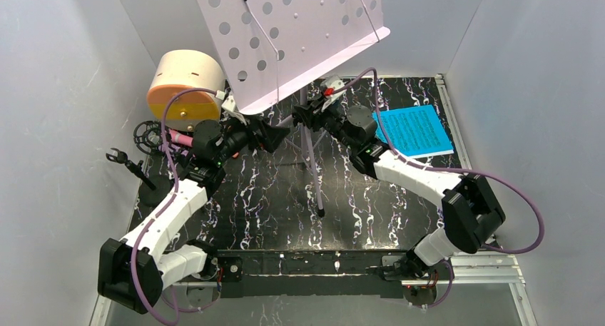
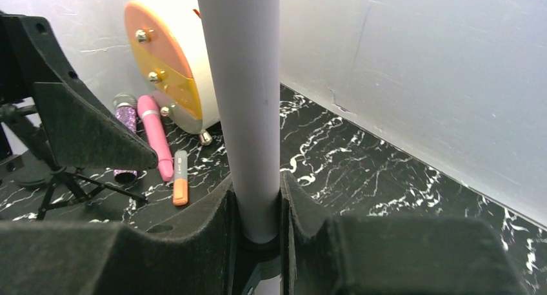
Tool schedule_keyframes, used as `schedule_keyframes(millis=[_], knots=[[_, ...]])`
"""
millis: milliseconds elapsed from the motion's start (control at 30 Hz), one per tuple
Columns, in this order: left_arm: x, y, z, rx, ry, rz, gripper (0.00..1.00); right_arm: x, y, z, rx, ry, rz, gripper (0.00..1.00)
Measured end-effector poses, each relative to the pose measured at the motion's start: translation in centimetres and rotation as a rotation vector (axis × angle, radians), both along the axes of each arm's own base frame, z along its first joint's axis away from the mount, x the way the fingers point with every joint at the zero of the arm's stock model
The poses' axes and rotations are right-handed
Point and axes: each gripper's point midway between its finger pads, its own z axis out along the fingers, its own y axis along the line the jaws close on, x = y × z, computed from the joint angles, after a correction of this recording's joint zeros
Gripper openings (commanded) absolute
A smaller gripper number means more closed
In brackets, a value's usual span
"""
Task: Pack up the instrument practice props
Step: Adjust the music stand at the center of the board, then unscrew the knob on the music stand.
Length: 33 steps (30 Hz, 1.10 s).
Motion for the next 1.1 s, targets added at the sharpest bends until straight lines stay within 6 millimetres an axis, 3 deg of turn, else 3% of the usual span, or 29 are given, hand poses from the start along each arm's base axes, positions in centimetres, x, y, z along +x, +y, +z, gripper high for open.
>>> schedule_keyframes(millis=[267, 533, 733, 1100], knots=[[0.1, -0.7, 0.6, -0.027, -0.011, -0.045, 0.83, -0.5, -0.7, -0.1, -0.028, 0.025, -0.12, 0.01], [0.7, -2.0, -1.2, -0.043, 0.053, -0.104, 0.63, -0.9, -0.8, 0.0, -0.037, 0.023, -0.202, 0.01], [1.3, -2.5, -1.2, -0.044, 0.059, -0.118, 0.5, -0.1, 0.0, -0.1, -0.037, 0.023, -0.214, 0.01], [2.5, -2.7, -1.7, -0.039, 0.07, -0.117, 0.46, 0.8, 1.1, 0.0, -0.025, 0.014, -0.215, 0.01]])
